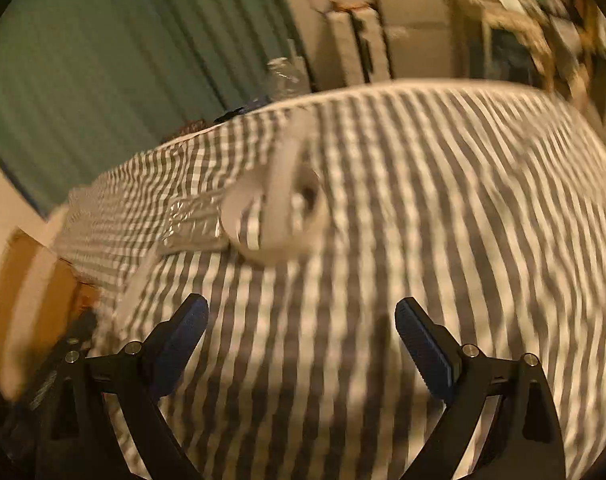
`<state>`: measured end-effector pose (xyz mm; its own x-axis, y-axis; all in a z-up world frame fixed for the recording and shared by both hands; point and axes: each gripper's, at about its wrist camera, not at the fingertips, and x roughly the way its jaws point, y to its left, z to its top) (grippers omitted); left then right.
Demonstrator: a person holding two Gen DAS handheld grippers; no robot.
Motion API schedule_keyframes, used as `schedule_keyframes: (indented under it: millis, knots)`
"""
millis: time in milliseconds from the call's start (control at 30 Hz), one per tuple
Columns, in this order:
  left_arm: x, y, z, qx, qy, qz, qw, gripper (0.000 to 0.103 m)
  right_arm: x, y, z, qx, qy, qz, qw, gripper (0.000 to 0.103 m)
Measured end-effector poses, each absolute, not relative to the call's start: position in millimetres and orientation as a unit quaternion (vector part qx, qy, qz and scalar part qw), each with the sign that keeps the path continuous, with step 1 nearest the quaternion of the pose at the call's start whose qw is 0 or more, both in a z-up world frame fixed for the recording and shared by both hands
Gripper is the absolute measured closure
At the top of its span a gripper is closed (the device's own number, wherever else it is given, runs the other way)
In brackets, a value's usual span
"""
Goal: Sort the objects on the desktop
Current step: 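Grasp the white tape roll with the right gripper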
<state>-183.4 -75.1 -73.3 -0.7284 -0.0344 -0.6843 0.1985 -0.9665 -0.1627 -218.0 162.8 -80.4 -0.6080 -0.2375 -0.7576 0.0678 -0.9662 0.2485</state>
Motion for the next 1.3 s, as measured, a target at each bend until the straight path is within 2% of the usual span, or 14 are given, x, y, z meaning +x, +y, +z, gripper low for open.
schedule_keyframes:
  millis: [133,233,367,400,433,700,800,833,867,1033,1200,1233,1267,1300]
  knots:
    - [-183,-84,-75,0.344,0.125,-0.927,0.081,0.098,-254,135,-88,0.428,-0.052,-0.894,0.123,0.008]
    - [-184,-94,-83,0.348,0.142,-0.922,0.09,0.098,-274,116,-102,0.442,-0.015,-0.893,0.083,0.008]
    - [-190,-102,-93,0.362,0.149,-0.915,0.092,0.098,-290,113,-114,0.442,-0.023,-0.895,0.066,0.008]
    - [-189,-102,-94,0.363,0.147,-0.915,0.095,0.098,-292,112,-112,0.439,-0.022,-0.896,0.071,0.012]
    - [-190,-102,-95,0.364,0.146,-0.915,0.094,0.098,-292,113,-109,0.435,-0.023,-0.897,0.078,0.022]
    - [-173,-91,-81,0.341,0.143,-0.927,0.064,0.098,-245,134,-48,0.393,-0.009,-0.914,0.105,0.023]
    - [-160,-88,-63,0.33,0.153,-0.93,0.045,0.098,-223,151,-23,0.38,-0.034,-0.918,0.111,0.024]
    - [-155,-86,-58,0.329,0.151,-0.931,0.041,0.098,-212,157,-13,0.379,-0.054,-0.916,0.118,0.063]
    - [-149,-84,-52,0.328,0.147,-0.932,0.04,0.098,-205,160,-9,0.383,-0.059,-0.915,0.116,0.087]
    - [-128,-80,-36,0.339,0.143,-0.929,0.026,0.098,-168,171,2,0.41,-0.07,-0.904,0.099,0.086]
    - [-119,-72,-31,0.352,0.145,-0.925,0.016,0.098,-133,189,-19,0.434,-0.094,-0.891,0.094,0.085]
    - [-119,-71,-31,0.354,0.147,-0.924,0.011,0.098,-129,192,-27,0.441,-0.105,-0.886,0.097,0.077]
    - [-118,-70,-30,0.353,0.146,-0.924,0.01,0.098,-122,197,-30,0.447,-0.111,-0.882,0.1,0.053]
    - [-118,-67,-30,0.352,0.14,-0.925,0.008,0.098,-119,197,-36,0.452,-0.115,-0.879,0.099,0.036]
